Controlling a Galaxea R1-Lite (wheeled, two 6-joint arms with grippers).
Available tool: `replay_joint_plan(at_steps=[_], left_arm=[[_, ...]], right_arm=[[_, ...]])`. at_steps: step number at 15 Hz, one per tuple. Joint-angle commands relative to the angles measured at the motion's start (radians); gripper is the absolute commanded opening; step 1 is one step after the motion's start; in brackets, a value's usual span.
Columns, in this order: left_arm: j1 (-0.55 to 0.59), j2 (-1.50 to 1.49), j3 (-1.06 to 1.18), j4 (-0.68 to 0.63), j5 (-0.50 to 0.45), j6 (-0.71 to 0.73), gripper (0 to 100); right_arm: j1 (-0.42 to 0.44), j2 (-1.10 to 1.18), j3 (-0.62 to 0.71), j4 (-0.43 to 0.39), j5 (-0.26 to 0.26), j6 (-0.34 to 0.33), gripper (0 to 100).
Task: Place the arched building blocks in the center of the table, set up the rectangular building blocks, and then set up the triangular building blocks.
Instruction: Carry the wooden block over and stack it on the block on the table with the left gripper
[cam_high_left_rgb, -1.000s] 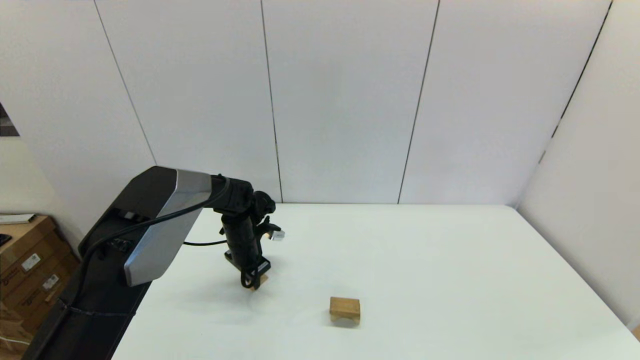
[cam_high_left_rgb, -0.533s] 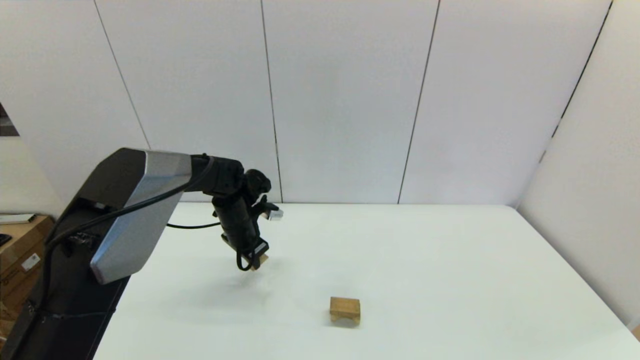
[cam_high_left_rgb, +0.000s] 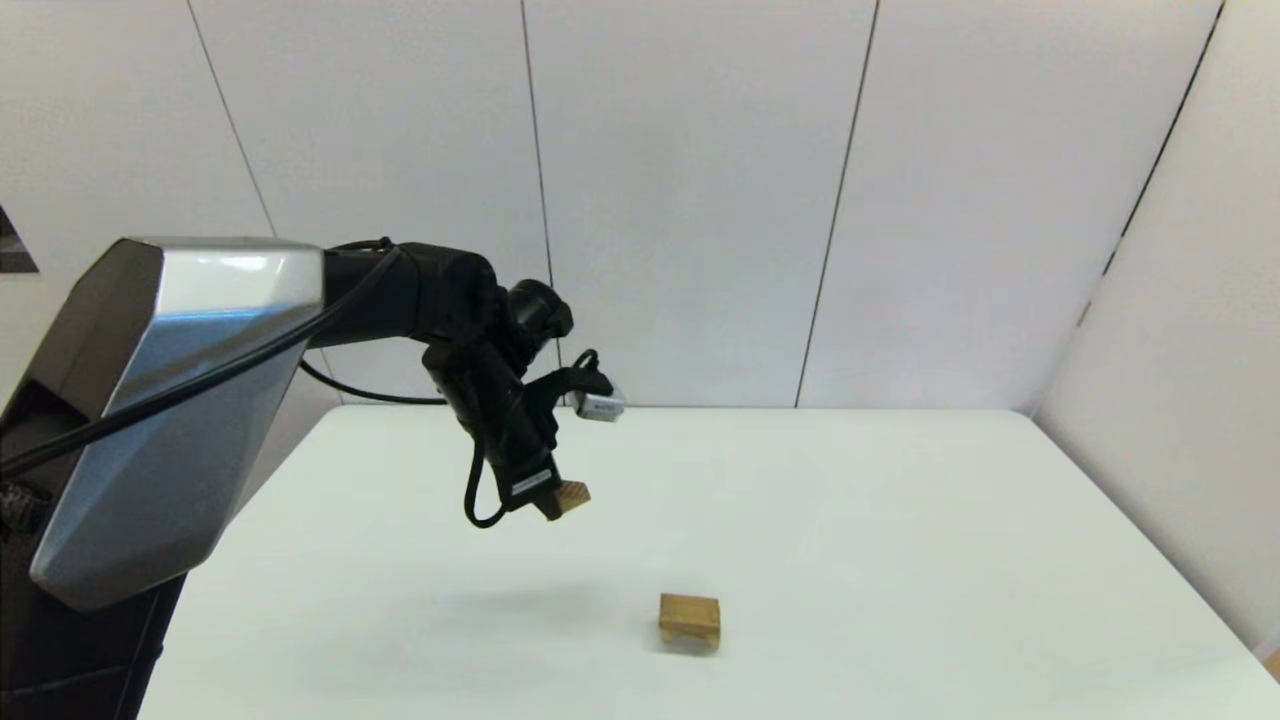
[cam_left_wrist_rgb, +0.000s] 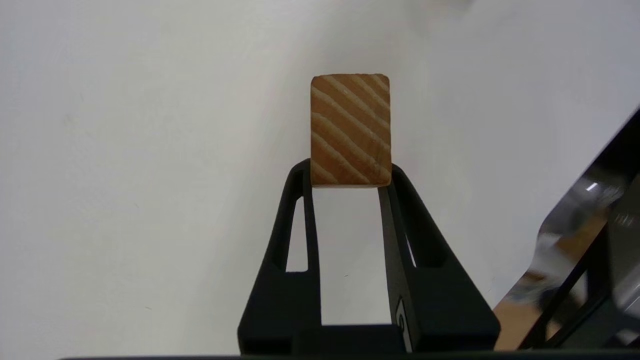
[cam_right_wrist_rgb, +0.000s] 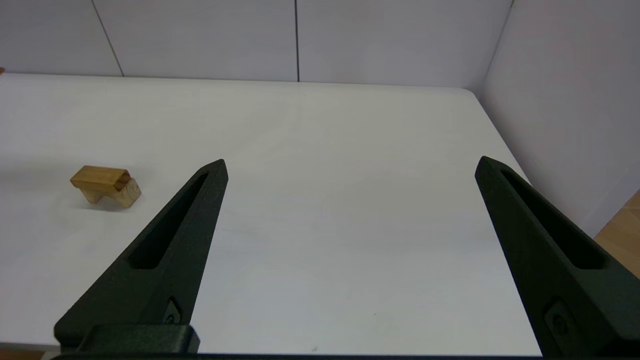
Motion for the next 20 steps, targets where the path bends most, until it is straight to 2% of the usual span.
replay_joint_plan(at_steps=[1,3,6,9,13,20], left_arm=[[-0.063,-0.037,-0.001,0.058,0.005,0.190,0],[-0.114,-0.033,-0.002,0.059,0.007,0.251,0],[-0.221,0.004,-0.004,0.053,0.043,0.256,0],[-0.278,0.055,-0.014,0.018,0.063,0.276,0],[-0.306,0.101,-0.016,-0.047,0.129,0.377,0],[-0.327,0.176,-0.021,-0.146,0.140,0.380,0]], right_arm=[[0.000,0.000,0.000,0.000,0.000,-0.001,100],[0.000,0.000,0.000,0.000,0.000,-0.001,100],[0.000,0.000,0.000,0.000,0.000,-0.001,100],[0.000,0.000,0.000,0.000,0.000,-0.001,100],[0.000,0.000,0.000,0.000,0.000,-0.001,100],[0.000,0.000,0.000,0.000,0.000,-0.001,100]])
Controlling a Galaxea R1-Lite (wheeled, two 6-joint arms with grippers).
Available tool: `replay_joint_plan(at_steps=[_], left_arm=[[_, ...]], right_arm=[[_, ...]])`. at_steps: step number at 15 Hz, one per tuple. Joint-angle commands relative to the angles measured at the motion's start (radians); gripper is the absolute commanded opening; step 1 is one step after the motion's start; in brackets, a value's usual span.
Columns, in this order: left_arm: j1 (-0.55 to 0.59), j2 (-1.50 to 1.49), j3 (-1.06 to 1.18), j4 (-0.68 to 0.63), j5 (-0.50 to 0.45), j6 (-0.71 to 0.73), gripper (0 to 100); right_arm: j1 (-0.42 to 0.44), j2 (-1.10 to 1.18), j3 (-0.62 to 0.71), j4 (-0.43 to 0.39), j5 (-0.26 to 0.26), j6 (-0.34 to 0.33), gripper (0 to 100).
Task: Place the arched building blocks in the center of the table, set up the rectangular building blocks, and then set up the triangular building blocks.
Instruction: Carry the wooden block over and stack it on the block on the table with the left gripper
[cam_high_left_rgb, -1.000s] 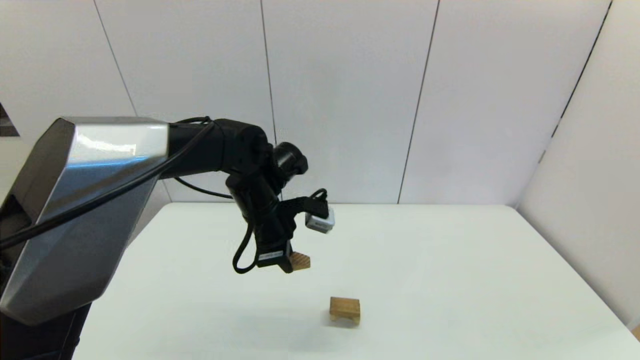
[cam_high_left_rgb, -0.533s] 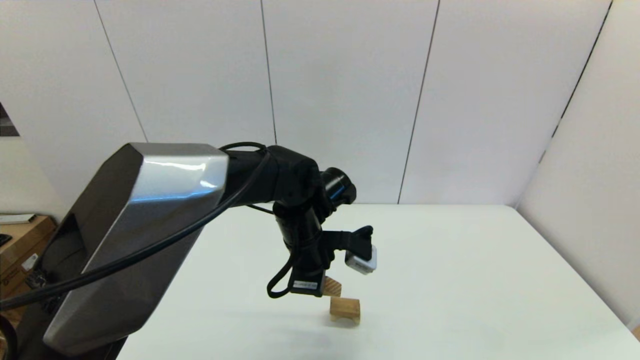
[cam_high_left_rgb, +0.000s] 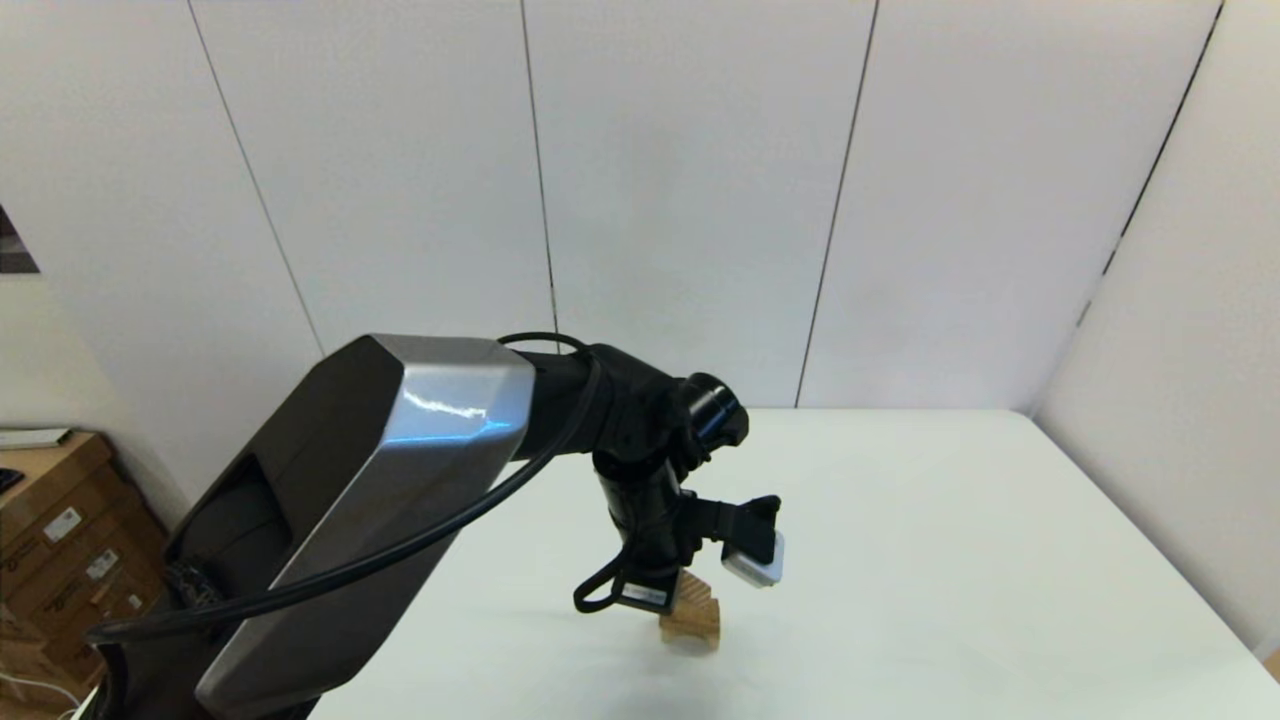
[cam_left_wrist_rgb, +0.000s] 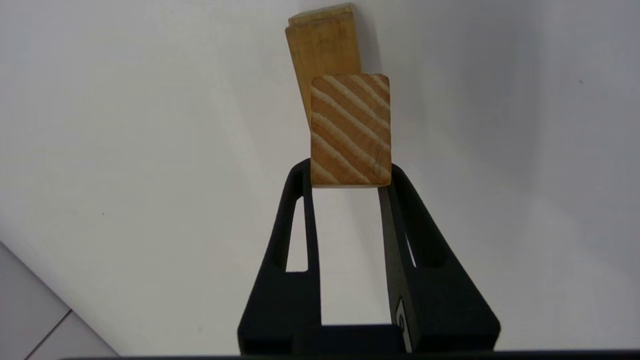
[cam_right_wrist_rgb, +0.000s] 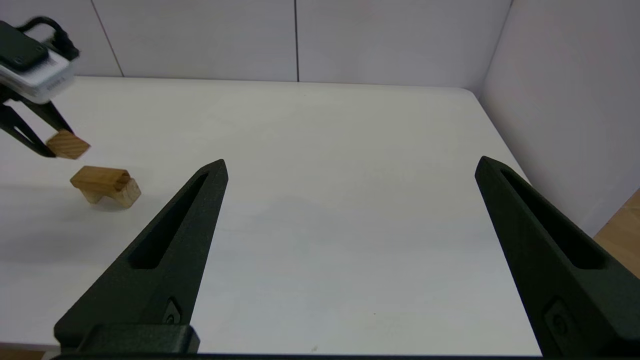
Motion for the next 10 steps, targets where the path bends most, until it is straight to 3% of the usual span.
replay_joint_plan(at_steps=[1,6,10], left_arm=[[-0.003,0.035,-0.008,-0.004,-0.002,0.006,0],[-0.016,0.038,-0.009,-0.003,0.077,-0.050,0],[-0.019,0.038,-0.008,0.011,0.077,-0.060,0]], right_arm=[[0.000,0.000,0.000,0.000,0.001,-0.001,100],[0.000,0.000,0.000,0.000,0.001,-0.001,100],[0.000,0.000,0.000,0.000,0.001,-0.001,100]])
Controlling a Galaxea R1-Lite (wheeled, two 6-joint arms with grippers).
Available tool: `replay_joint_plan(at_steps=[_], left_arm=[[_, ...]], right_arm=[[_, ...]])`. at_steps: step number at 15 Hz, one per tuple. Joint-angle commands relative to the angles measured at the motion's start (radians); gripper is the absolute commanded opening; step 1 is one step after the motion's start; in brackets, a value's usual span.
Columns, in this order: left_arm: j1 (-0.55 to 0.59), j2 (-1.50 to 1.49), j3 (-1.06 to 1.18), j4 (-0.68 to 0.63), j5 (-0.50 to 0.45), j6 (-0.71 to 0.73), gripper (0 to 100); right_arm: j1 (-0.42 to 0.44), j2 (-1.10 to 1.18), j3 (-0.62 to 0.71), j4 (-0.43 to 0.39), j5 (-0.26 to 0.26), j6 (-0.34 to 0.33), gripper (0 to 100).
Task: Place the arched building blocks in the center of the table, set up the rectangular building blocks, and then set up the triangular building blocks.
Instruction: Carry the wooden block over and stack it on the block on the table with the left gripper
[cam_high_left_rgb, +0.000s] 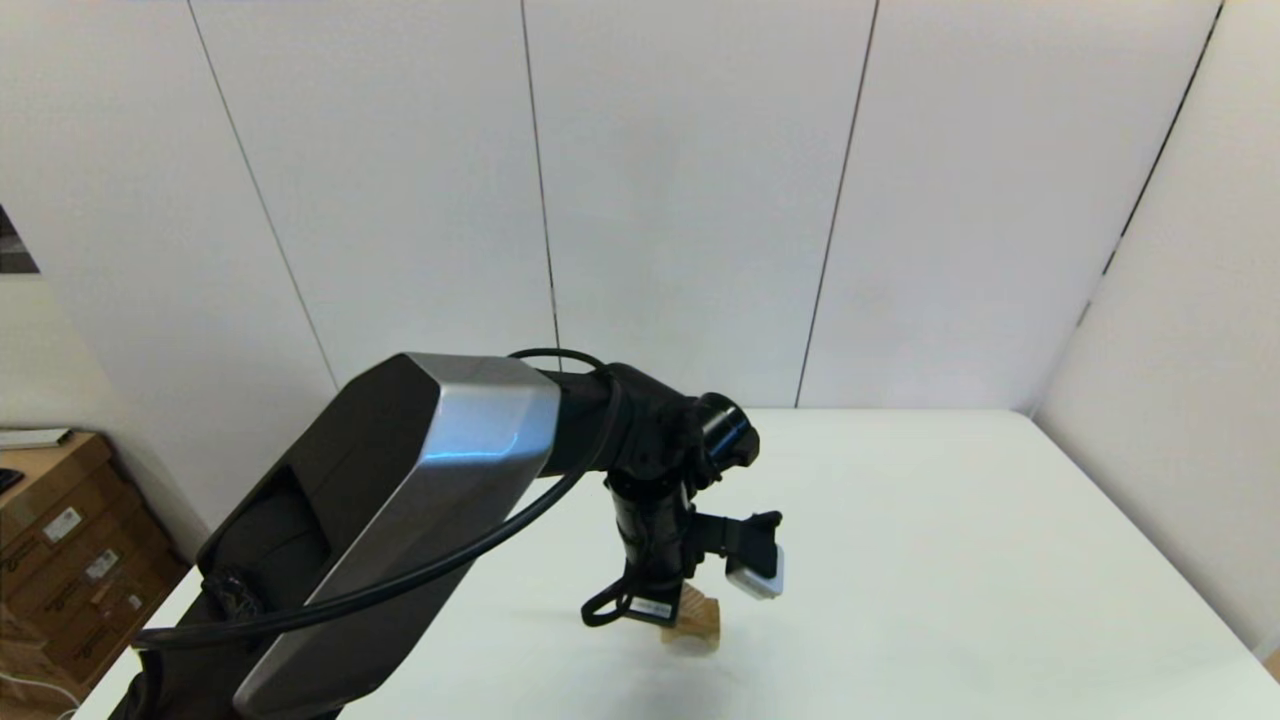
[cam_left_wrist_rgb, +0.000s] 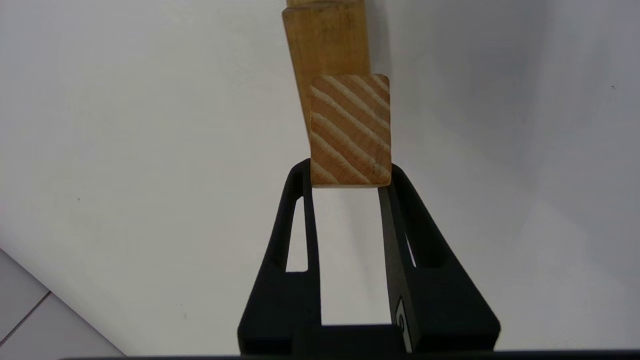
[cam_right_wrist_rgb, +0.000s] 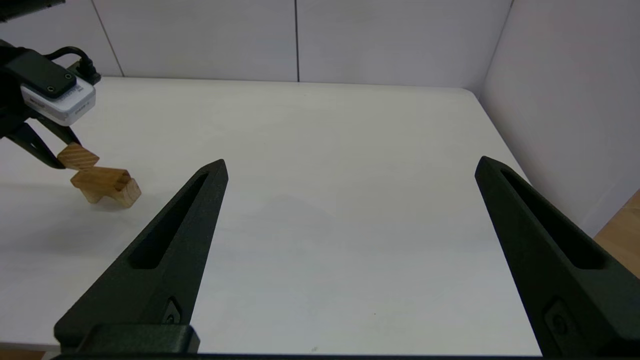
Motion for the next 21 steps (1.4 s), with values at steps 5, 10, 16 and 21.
replay_joint_plan(at_steps=[5,10,16,21], left_arm=[[-0.019,0.014,0.000,-0.001,-0.002,-0.004,0],[-0.033,0.023,-0.002,-0.018,0.003,-0.068,0],[-0.031,0.023,-0.003,-0.021,0.006,-0.097,0],[-0.025,0.034,-0.003,-0.033,0.008,-0.128,0]], right_arm=[[0.000,0.000,0.000,0.000,0.001,0.000,100],[0.000,0.000,0.000,0.000,0.001,0.000,100],[0.000,0.000,0.000,0.000,0.001,0.000,100],[0.000,0.000,0.000,0.000,0.001,0.000,100]])
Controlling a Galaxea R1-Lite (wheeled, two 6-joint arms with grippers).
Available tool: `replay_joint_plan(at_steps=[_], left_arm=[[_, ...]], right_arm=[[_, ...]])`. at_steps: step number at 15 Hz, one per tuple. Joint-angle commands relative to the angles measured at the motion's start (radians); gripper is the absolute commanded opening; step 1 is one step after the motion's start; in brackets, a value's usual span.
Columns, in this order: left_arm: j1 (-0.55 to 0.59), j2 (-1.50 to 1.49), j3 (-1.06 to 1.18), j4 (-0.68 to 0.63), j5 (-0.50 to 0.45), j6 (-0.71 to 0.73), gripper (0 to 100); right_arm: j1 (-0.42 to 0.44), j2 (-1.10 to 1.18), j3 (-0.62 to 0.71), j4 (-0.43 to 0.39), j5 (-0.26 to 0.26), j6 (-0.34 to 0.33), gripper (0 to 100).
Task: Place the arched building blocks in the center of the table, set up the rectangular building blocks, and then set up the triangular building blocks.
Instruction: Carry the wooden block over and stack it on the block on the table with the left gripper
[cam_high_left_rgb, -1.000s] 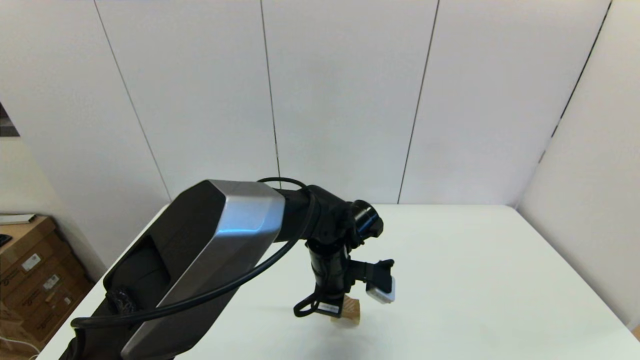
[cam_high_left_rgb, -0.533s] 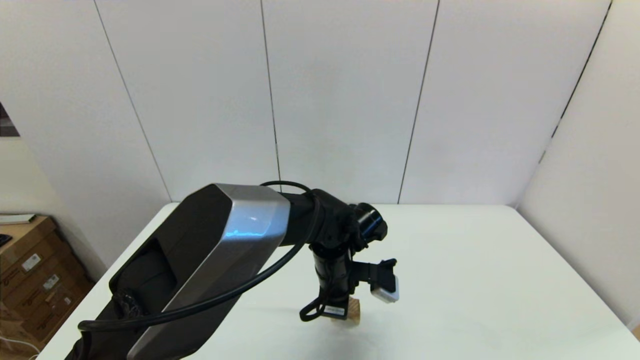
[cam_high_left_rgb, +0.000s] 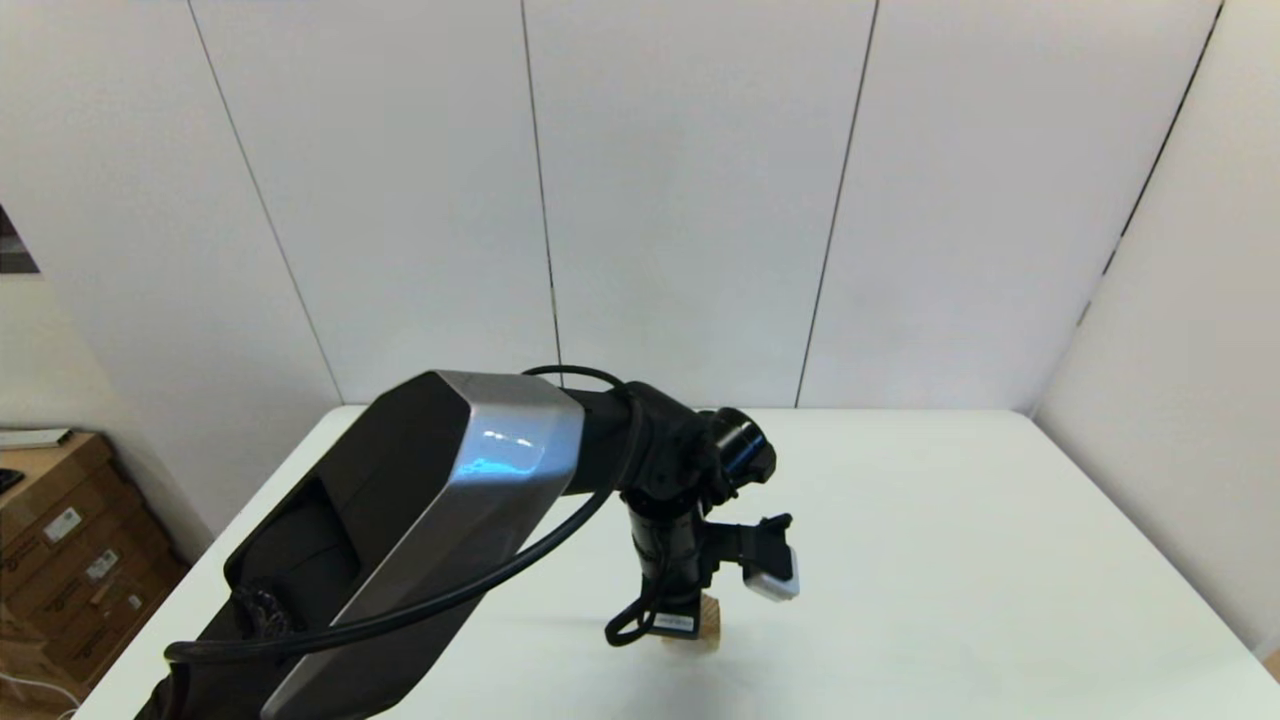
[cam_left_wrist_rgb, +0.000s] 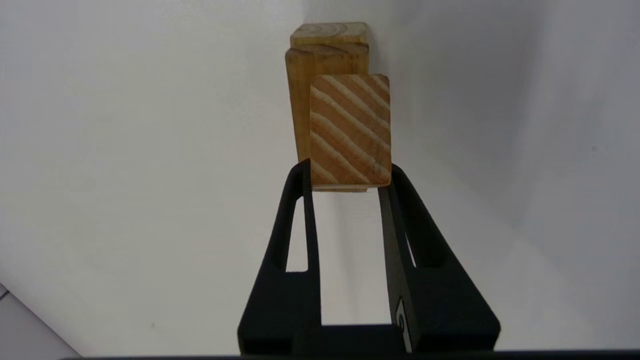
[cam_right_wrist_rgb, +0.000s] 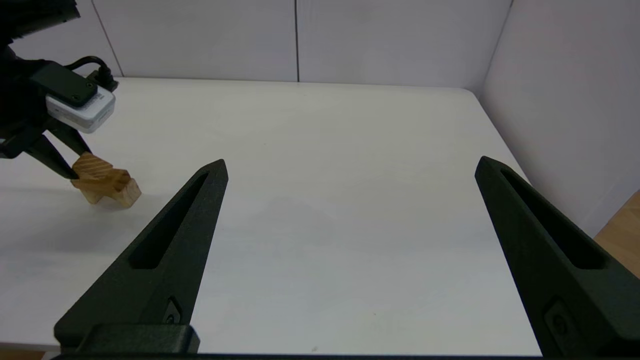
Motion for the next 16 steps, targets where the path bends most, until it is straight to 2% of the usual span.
replay_joint_plan(at_steps=[1,16], left_arm=[[0.003,0.004,0.000,0.003,0.002,0.001,0],[0.010,0.010,0.000,-0.003,0.000,0.001,0]], right_arm=[[0.000,0.000,0.000,0.000,0.001,0.000,100],[0.000,0.000,0.000,0.000,0.001,0.000,100]])
